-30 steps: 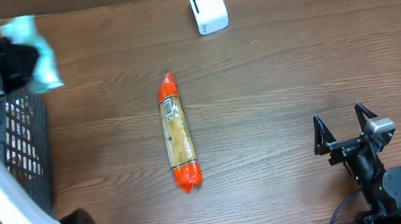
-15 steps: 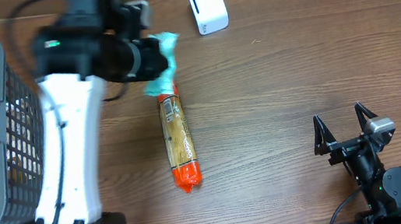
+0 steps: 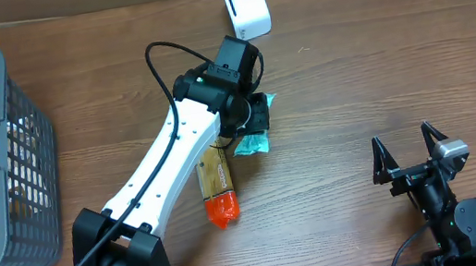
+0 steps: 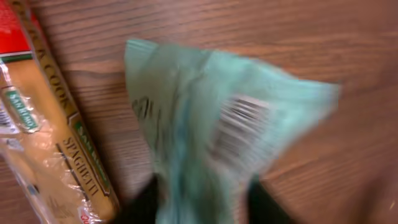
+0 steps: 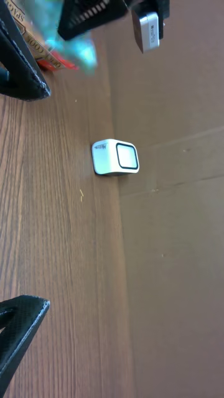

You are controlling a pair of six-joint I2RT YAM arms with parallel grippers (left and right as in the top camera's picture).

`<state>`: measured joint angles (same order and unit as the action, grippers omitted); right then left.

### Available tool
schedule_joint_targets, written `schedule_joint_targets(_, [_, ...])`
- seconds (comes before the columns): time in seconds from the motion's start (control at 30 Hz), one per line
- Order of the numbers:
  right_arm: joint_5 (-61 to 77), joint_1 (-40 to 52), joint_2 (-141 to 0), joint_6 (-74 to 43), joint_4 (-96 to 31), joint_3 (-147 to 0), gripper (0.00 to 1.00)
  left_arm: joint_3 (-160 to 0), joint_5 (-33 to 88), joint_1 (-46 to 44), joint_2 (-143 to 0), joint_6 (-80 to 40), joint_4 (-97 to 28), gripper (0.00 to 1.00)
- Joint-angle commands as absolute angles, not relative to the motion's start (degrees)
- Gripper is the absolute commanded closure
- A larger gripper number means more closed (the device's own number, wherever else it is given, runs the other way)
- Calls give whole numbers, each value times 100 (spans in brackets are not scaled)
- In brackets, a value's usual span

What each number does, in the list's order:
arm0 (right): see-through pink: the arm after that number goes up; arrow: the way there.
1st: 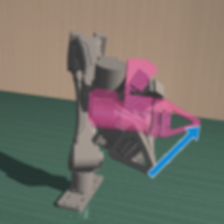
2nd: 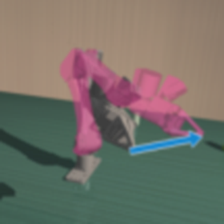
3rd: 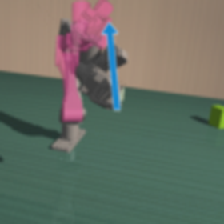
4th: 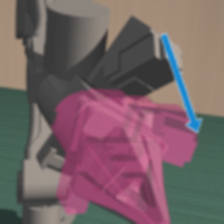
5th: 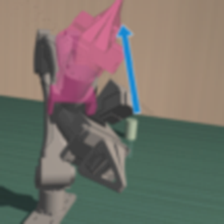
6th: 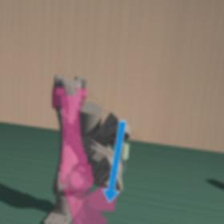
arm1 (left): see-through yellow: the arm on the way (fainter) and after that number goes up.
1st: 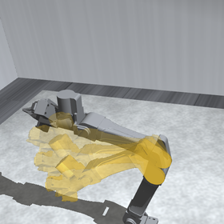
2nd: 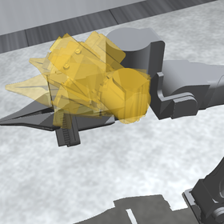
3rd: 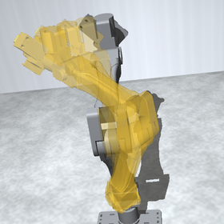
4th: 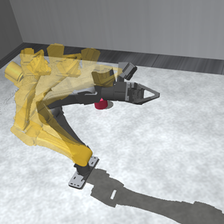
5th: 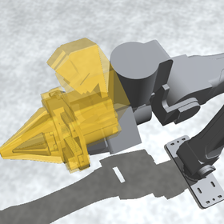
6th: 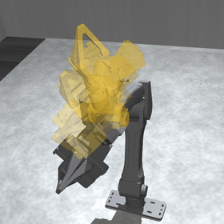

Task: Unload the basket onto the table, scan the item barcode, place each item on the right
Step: 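Carry the green pack out and drop it right of the pasta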

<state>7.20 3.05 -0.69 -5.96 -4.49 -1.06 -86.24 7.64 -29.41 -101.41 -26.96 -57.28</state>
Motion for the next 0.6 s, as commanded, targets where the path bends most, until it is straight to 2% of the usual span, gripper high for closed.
schedule_joint_targets(0.0, [696,327,-38,-591,-419,-47,0,-8597,493,-2917,-10084,-2902,-5673,43])
schedule_joint_targets(0.1, [698,327,-38,-591,-419,-47,0,-8597,447,-2917,-10084,-2899,-5623,38])
schedule_joint_targets(0.33, [696,327,-38,-591,-419,-47,0,-8779,449,-2877,-10071,-2873,-5690,43])
schedule_joint_targets(0.57, [698,327,-38,-591,-419,-47,0,-10713,226,-2263,-9970,-2464,-6936,42])
